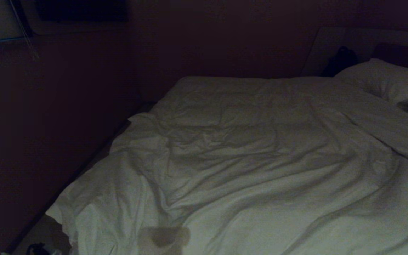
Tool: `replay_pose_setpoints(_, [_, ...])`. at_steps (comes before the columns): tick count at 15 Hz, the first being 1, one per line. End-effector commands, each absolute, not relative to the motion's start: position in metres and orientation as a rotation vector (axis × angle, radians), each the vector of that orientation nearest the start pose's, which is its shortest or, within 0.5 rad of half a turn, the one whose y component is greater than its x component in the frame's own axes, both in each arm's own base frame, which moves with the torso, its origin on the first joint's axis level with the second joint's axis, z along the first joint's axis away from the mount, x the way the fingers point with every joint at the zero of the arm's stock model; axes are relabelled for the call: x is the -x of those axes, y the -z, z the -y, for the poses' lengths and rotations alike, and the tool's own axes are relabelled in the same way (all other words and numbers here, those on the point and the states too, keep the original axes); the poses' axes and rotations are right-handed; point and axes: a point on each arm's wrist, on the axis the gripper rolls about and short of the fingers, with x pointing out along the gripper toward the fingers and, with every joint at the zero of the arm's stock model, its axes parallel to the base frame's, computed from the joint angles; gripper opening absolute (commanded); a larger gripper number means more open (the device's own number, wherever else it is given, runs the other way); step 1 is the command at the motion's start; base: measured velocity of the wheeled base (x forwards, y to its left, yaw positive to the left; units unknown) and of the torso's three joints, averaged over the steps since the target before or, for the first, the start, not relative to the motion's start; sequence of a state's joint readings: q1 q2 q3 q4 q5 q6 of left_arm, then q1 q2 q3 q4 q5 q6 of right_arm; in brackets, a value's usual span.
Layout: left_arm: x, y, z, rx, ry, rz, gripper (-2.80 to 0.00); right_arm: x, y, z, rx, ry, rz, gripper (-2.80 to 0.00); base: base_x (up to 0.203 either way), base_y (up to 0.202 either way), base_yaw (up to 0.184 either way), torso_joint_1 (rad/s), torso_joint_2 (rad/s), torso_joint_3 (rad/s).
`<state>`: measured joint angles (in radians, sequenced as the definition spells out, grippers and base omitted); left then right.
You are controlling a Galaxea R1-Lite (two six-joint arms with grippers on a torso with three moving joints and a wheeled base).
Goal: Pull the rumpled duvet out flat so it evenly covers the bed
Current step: Flatten the corners of the folded blanket
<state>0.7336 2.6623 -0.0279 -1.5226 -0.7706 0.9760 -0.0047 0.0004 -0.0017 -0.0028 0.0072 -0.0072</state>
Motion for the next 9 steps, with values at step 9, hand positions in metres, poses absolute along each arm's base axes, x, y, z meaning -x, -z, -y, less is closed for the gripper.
replay_pose_setpoints(9, [-0.188,0.090,-0.126,-0.180,0.310,-0.624,0.00,0.023,-0.076,0.000,0.008,-0.001,0.003,-2.80,0.000,0.000,0.000,0.000,0.00,0.000])
